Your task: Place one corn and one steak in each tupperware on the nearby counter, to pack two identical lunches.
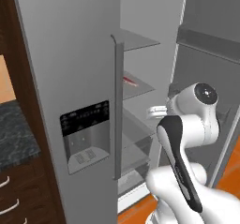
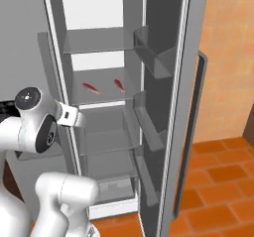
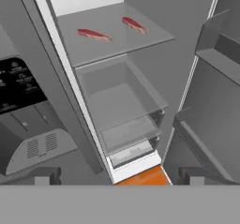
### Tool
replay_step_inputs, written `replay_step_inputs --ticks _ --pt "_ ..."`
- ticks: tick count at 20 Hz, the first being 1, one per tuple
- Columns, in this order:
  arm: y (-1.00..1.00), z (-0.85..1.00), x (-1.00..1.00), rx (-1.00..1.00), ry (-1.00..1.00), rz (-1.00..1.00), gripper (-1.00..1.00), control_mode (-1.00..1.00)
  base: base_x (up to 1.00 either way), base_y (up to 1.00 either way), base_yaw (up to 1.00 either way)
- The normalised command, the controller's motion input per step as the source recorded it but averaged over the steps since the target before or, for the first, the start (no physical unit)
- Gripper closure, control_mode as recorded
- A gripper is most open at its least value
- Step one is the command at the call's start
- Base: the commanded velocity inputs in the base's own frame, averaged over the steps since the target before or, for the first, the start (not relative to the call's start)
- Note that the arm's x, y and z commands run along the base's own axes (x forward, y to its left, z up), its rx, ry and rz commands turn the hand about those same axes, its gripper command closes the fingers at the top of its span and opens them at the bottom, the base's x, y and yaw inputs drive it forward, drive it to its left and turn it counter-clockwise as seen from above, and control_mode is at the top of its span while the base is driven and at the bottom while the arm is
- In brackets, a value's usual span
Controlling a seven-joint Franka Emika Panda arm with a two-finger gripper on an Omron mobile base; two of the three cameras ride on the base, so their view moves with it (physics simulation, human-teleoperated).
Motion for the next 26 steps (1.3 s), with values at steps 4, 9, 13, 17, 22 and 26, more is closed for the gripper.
replay_step_inputs --ticks 4,9,13,17,22,26 --pt "0.0 0.0 0.0 0.0 0.0 0.0 -1.0 1.0 0.25 0.0 0.29" --pt "0.0 0.0 0.0 0.0 0.0 0.0 -1.0 1.0 0.11 -0.05 0.11" --pt "0.0 0.0 0.0 0.0 0.0 0.0 -1.0 1.0 0.39 -0.4 0.0" --pt "0.0 0.0 0.0 0.0 0.0 0.0 -1.0 1.0 0.59 -0.06 -0.01" --pt "0.0 0.0 0.0 0.0 0.0 0.0 -1.0 1.0 0.41 -0.18 0.0" --pt "0.0 0.0 0.0 0.0 0.0 0.0 -1.0 1.0 0.19 -0.24 0.0"
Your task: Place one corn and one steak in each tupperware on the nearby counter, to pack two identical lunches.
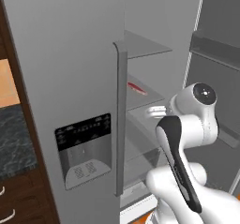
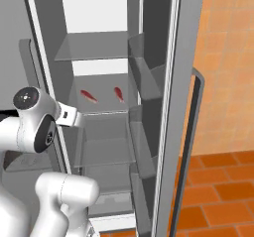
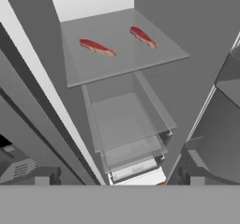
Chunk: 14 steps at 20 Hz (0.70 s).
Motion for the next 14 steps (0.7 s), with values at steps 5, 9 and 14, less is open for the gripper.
replay_step_inputs --ticks 5,9,14 --pt "0.0 0.0 0.0 0.0 0.0 0.0 -1.0 1.0 0.19 -0.25 0.01" --pt "0.0 0.0 0.0 0.0 0.0 0.0 -1.0 1.0 0.02 -0.28 0.0" --pt "0.0 0.0 0.0 0.0 0.0 0.0 -1.0 1.0 0.0 -0.26 0.0"
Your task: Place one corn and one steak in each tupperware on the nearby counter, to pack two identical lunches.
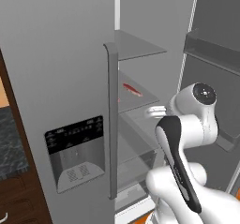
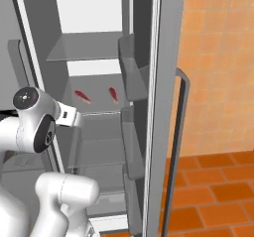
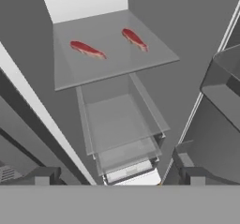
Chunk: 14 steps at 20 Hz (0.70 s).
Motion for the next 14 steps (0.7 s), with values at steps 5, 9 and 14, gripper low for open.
replay_step_inputs --ticks 5,9,14 --pt "-0.08 0.07 0.04 0.0 -0.01 0.0 -1.0 -1.0 0.0 -0.04 0.0" --pt "-0.03 0.86 0.36 0.0 -0.16 -0.05 -1.0 -1.0 0.0 0.0 0.0" --pt "-0.05 0.28 0.77 0.0 -0.01 -0.04 -1.0 -1.0 0.0 0.0 0.0"
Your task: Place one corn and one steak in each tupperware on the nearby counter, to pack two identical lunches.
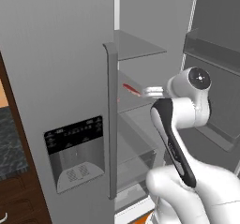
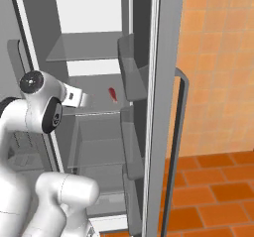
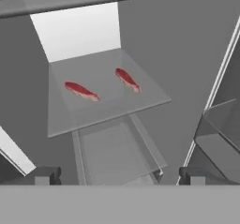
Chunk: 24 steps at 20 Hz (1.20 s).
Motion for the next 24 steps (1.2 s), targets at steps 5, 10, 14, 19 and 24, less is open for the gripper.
replay_step_inputs --ticks 5,10,14,19,24 --pt "-0.3 -0.26 0.64 0.0 0.13 0.01 -1.0 -1.0 0.0 0.0 0.0" --pt "-0.02 -0.26 0.57 -0.06 0.09 0.08 -1.0 -1.0 0.0 0.0 0.0" --pt "-0.01 -0.61 0.51 -0.15 -0.03 0.06 -1.0 -1.0 0.0 0.0 0.0" --pt "-0.14 -0.13 0.88 0.0 0.01 0.01 -1.0 -1.0 0.0 0.0 0.0" --pt "-0.09 -0.31 0.77 0.0 0.0 0.01 -1.0 -1.0 0.0 0.0 0.0"
